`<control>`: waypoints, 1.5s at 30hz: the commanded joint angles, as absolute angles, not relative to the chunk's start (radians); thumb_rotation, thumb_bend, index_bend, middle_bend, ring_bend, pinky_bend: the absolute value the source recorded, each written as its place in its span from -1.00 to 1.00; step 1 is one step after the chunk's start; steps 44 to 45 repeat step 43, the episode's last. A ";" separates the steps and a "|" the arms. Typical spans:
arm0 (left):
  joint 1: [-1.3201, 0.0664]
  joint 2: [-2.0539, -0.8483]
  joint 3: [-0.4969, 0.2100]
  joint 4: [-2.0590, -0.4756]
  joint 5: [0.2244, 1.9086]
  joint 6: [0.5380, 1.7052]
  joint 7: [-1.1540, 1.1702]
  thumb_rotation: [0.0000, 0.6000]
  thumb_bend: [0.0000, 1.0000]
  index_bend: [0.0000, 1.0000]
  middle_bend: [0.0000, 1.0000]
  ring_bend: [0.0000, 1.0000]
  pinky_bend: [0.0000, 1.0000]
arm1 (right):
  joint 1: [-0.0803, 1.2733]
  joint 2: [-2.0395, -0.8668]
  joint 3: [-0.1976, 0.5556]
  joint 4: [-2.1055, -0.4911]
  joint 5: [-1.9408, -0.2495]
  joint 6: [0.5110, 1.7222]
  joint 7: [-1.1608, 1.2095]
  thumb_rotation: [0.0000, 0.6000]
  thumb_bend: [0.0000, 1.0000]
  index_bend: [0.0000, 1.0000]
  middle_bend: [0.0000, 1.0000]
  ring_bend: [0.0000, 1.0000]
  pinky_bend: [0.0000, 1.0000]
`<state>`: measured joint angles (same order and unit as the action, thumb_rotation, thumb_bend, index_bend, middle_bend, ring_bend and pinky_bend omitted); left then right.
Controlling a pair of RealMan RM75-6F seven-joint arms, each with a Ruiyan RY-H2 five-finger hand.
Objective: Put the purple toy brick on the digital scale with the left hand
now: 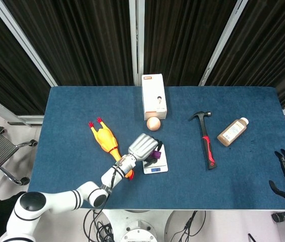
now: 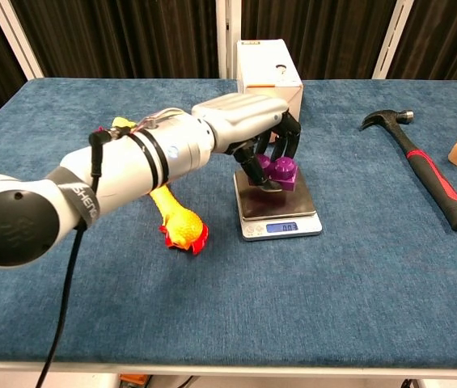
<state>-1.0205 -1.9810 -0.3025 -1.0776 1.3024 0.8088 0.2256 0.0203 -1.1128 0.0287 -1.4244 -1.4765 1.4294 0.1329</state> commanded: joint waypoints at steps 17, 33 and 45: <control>-0.969 -1.749 -0.281 -1.396 1.205 0.887 0.459 1.00 -0.62 -0.97 -0.76 -0.92 -0.76 | 0.014 -1.102 0.036 -1.418 -1.471 1.445 0.152 1.00 -0.55 -1.00 -1.00 -1.00 -1.00; -0.412 -1.219 0.050 -1.689 1.460 1.470 0.325 1.00 -0.87 -0.95 -0.75 -1.00 -0.96 | 0.064 -1.150 0.037 -1.402 -1.564 1.463 0.140 1.00 -0.58 -1.00 -1.00 -1.00 -1.00; -0.208 -1.190 0.131 -1.523 1.521 1.631 0.196 1.00 -0.87 -0.95 -0.75 -1.00 -0.97 | 0.091 -1.151 0.034 -1.482 -1.548 1.415 0.017 1.00 -0.58 -1.00 -1.00 -1.00 -1.00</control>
